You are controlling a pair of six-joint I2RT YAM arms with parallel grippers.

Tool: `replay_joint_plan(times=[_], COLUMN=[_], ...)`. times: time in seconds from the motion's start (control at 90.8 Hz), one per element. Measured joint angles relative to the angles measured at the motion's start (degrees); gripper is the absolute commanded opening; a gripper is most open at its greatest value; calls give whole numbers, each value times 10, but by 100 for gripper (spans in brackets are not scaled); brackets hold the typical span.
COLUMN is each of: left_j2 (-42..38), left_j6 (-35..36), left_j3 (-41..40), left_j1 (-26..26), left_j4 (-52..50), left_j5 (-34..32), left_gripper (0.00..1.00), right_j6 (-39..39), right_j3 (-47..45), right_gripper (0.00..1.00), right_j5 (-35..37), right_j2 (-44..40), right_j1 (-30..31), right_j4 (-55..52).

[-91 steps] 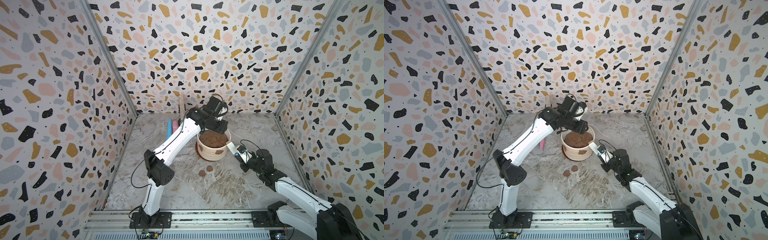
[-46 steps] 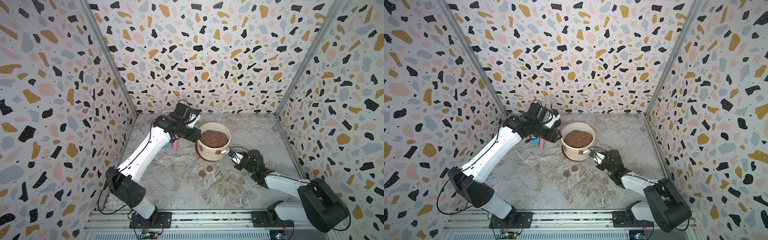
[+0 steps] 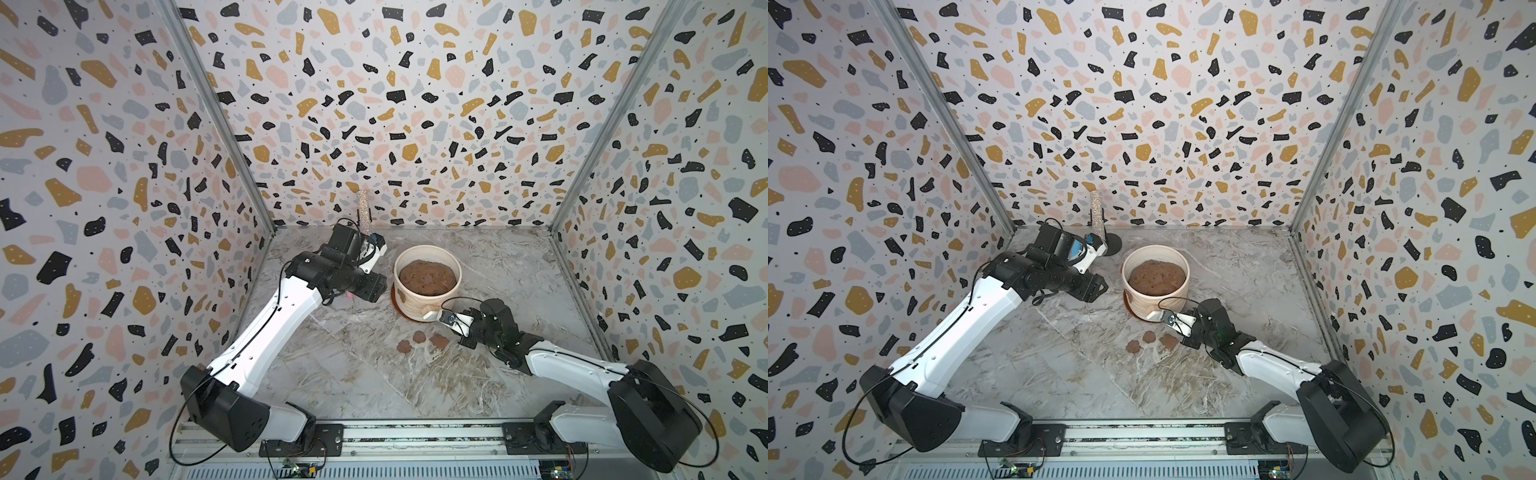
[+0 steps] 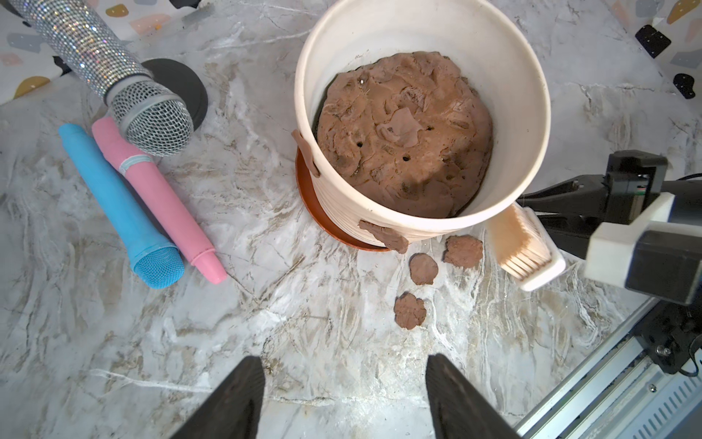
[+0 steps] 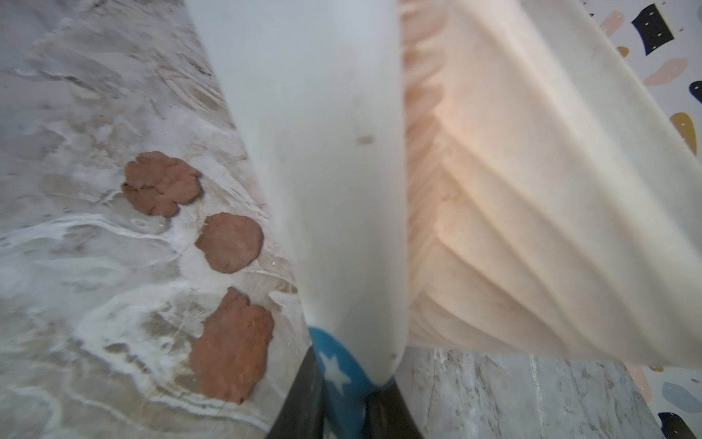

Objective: Scrub the dried mud off the ceramic pot
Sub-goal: Brush off the soil from the pot, then adjust the brush.

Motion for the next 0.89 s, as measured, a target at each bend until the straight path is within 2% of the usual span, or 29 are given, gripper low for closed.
replay_joint_plan(times=[0.143, 0.22, 0.253, 0.308, 0.341, 0.54, 0.683, 0.892], left_j2=[-3, 0, 3, 8, 10, 12, 20, 42], left_j6=[65, 103, 116, 129, 129, 102, 82, 35], left_j3=[0, 9, 19, 38, 48, 64, 64, 66], left_j1=[-2, -7, -11, -16, -18, -23, -23, -23], left_j4=[-13, -38, -50, -63, -66, -60, -56, -36], left_j5=[80, 122, 141, 173, 197, 330, 391, 450], left_gripper=[72, 75, 80, 97, 100, 100, 100, 100], right_j6=[45, 82, 99, 136, 159, 304, 418, 561], right_j3=[31, 66, 80, 98, 107, 137, 161, 165], right_gripper=[0, 0, 0, 0, 0, 0, 0, 0], right_j5=[-15, -14, -14, -16, -18, -87, -172, -281], right_j2=[-83, -108, -116, -127, -131, -129, -117, -94], right_j1=[1, 1, 1, 1, 1, 1, 1, 1], right_j4=[-111, -172, -191, -216, -227, -249, -231, -138])
